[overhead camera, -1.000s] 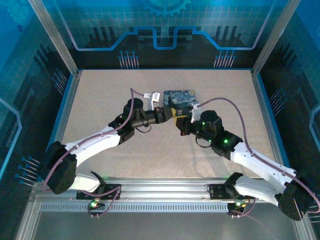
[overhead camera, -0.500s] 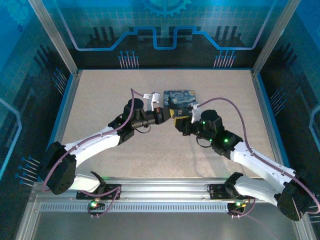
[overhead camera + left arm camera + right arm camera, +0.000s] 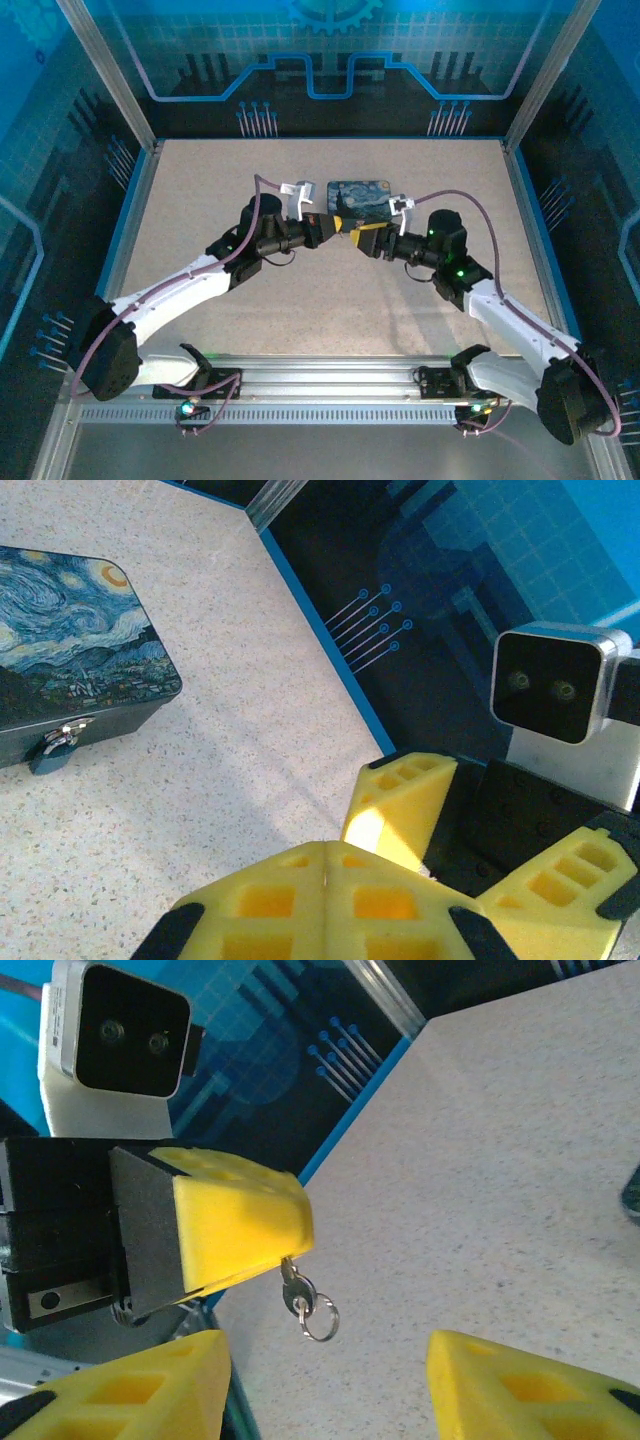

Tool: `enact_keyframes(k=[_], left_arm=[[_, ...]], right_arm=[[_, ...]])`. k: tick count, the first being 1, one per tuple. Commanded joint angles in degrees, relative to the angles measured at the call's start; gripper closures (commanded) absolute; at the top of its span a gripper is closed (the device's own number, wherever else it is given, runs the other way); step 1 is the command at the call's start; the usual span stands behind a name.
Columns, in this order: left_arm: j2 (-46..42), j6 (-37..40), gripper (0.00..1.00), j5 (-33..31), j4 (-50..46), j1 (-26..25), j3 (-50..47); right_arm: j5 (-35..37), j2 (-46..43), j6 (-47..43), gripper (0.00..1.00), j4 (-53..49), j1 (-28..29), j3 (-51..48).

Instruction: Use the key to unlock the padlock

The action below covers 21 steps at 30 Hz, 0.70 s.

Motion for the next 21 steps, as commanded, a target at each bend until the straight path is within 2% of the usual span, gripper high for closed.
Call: enact_keyframes(k=[1, 21], left_arm=[[-1.3, 1.7, 1.0, -0.8, -1.1, -0.3, 1.9], [-1.0, 0.3, 1.0, 0.1, 0.6, -0.3, 1.4]], right_arm=[[-4.7, 2.3, 2.1, 0.45, 4.6, 1.2, 1.3], [-3.3, 6.9, 2.8, 0.61, 5.0, 3.6, 4.0]])
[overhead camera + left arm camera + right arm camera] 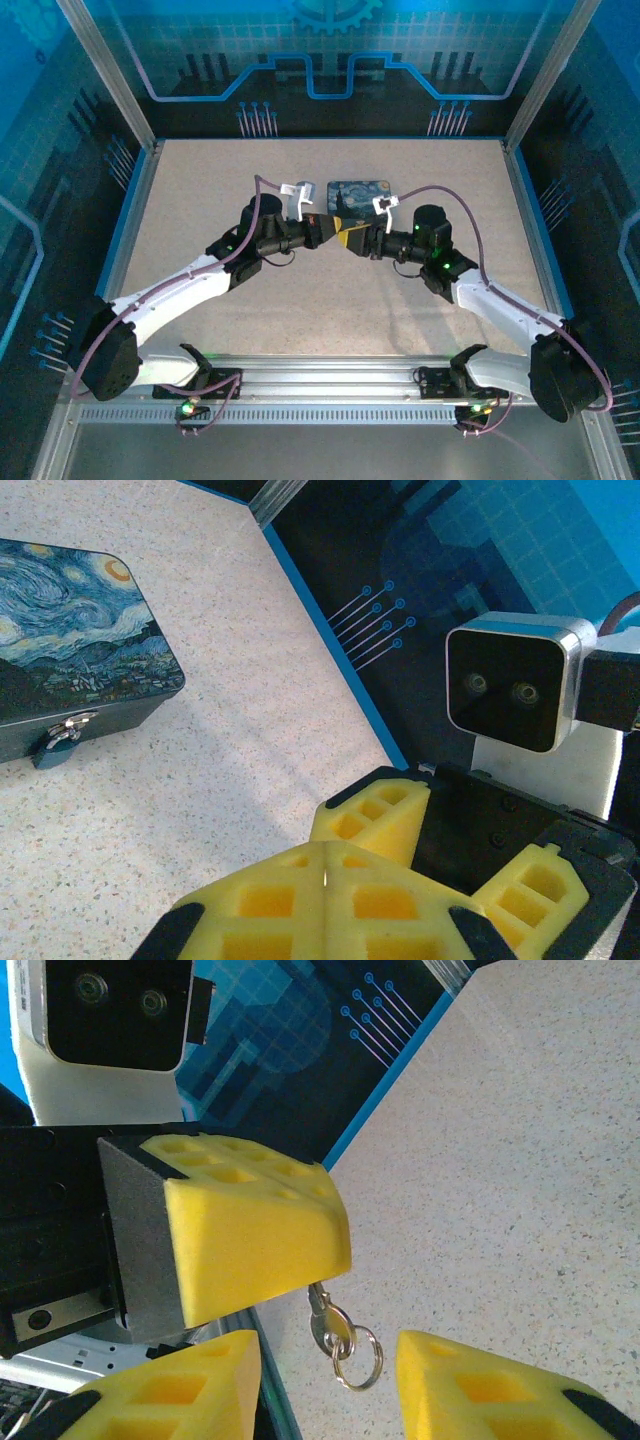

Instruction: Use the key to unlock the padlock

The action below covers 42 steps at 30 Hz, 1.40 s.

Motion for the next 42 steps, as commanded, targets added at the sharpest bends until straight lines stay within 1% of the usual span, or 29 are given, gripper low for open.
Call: enact_keyframes(k=[1, 6, 11, 24, 29, 33, 34, 36, 38, 40, 42], left_arm=[[-1.0, 0.3, 1.0, 0.0, 1.1, -0.3, 1.4], [-0.8, -0.1, 1.0, 0.1, 1.7, -0.3, 1.1], [-0.9, -0.2, 1.0, 0.1, 1.9, -0.2, 1.0], [-0.8, -0.4, 1.0, -0.2, 2.2, -0.2, 0.6], [-1.1, 0.1, 1.0, -0.9, 1.8, -0.2, 0.9], [-1.1, 0.3, 0.9, -1.2, 1.6, -0.1, 1.2], [-1.1, 0.6, 0.86, -1.3, 1.1, 0.0, 1.4], [-1.4, 1.2, 0.72, -2.1, -0.1, 0.5, 1.8], [-1.9, 1.3, 0.67, -2.6, -1.0, 1.5, 1.8], [-2.1, 0.7, 0.55, -2.7, -1.9, 3.2, 2.0], [-2.0, 0.5, 0.51, -2.3, -2.8, 5.2, 2.3]], right_arm=[[-1.0, 0.7, 0.4, 0.61, 1.3, 0.7, 1.7], [-1.1, 1.2, 0.3, 0.64, 1.1, 1.0, 1.8], [-1.3, 1.5, 0.2, 0.7, 1.0, 1.1, 2.2], [-1.0, 0.9, -0.3, 0.93, -0.3, 1.2, 2.7], [-0.2, 0.1, -1.0, 1.0, -1.9, 1.1, 2.7], [0.9, -0.8, -1.9, 1.0, -4.0, 1.2, 2.6], [1.4, -1.0, -2.4, 1.0, -5.0, 1.2, 2.7], [2.0, -1.6, -3.5, 1.0, -8.0, 1.2, 2.8], [3.3, -2.3, -5.0, 1.0, -11.2, 1.2, 3.0], [5.6, -3.4, -7.3, 1.0, -15.9, 1.1, 3.4], [7.4, -4.6, -8.7, 1.0, -19.1, 0.8, 3.2]])
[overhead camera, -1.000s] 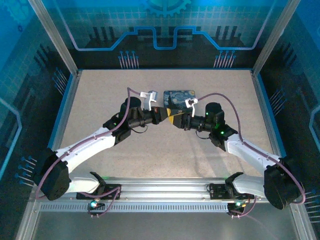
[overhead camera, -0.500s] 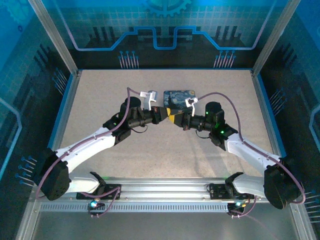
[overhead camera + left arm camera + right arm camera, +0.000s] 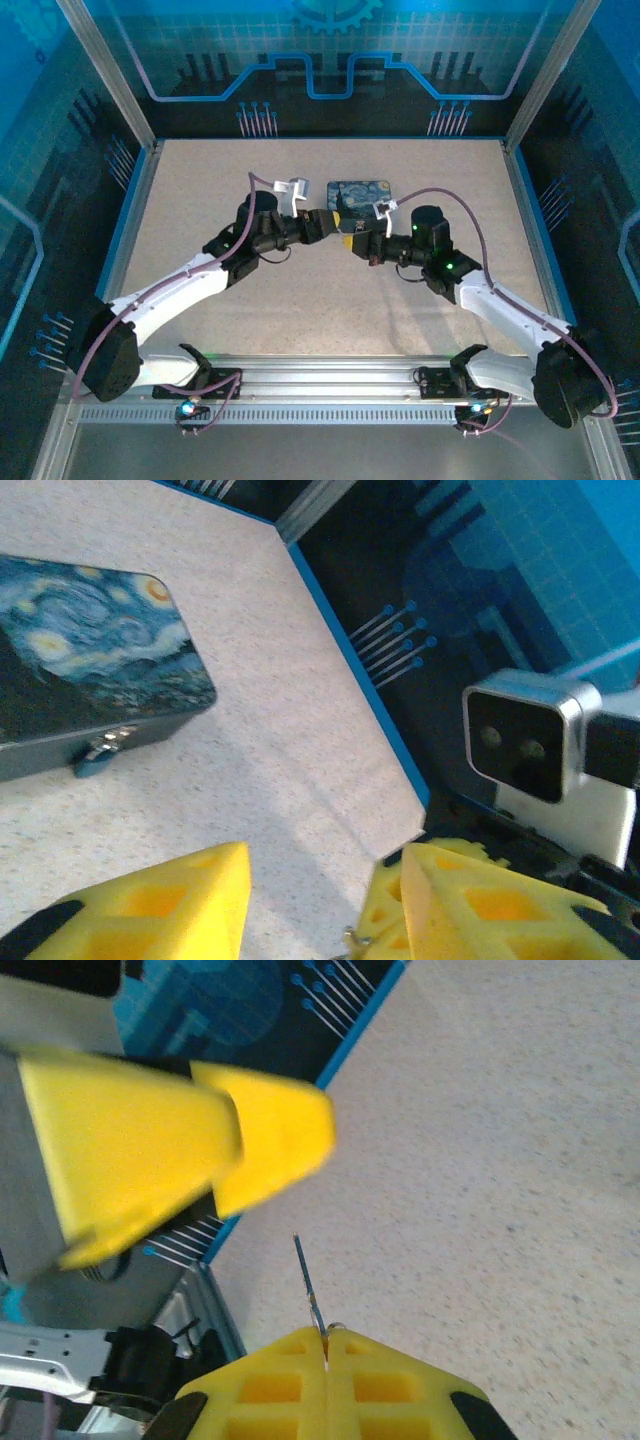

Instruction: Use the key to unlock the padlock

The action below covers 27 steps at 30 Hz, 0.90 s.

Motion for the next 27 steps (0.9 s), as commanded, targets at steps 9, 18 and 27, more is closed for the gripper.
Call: enact_keyframes(k=[9, 18, 27], left_arm=[[9.1, 7.1, 0.08, -4.5, -11.8, 6.1, 9.3], [27.5, 13.0, 0.07, -1.2, -18.1, 2.3, 27.4], [44.8, 16.6, 0.08, 0.7, -24.1, -2.1, 47.9]], right_arm=[[17.9, -9.8, -7.9, 1.0, -21.3, -0.7, 1.6], [35.2, -18.2, -7.1, 1.0, -38.1, -3.6, 2.1], [39.4, -21.2, -6.0, 1.0, -46.1, -5.6, 1.5]])
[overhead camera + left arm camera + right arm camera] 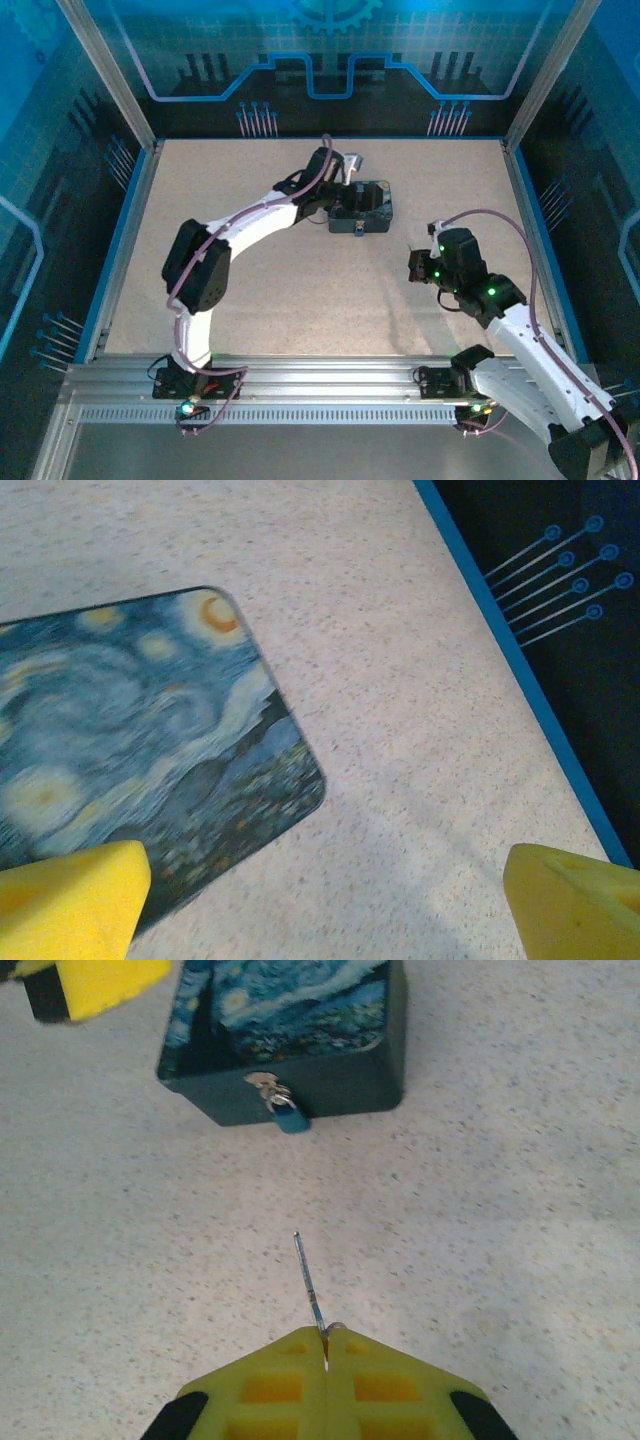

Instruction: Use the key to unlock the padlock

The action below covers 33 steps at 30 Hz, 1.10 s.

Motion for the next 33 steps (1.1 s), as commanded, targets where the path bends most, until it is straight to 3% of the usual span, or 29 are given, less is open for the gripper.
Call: enact_keyframes(k=[1, 9, 16, 22, 33], left_arm=[[5.3, 3.6, 0.08, 1.9, -4.7, -1.1, 7.4], [16.6, 4.3, 0.08, 4.5, -8.7, -2.1, 20.9], [20.0, 6.1, 0.09, 5.5, -12.4, -2.7, 24.7], [17.7, 8.6, 0.1, 6.1, -13.8, -2.8, 19.9], [7.4, 8.0, 0.12, 7.5, -6.2, -2.7, 0.5]], right_arm=[[3.2, -1.3, 0.4, 1.0, -4.8, -1.2, 0.8], [3.0, -1.5, 0.2, 1.0, -5.9, -2.3, 0.6], [2.8, -1.2, 0.2, 1.0, -6.3, -2.8, 0.6], [2.0, 0.1, 0.0, 1.0, -7.2, -3.6, 1.5], [-1.0, 3.9, -0.5, 1.0, -6.9, -4.7, 2.4]])
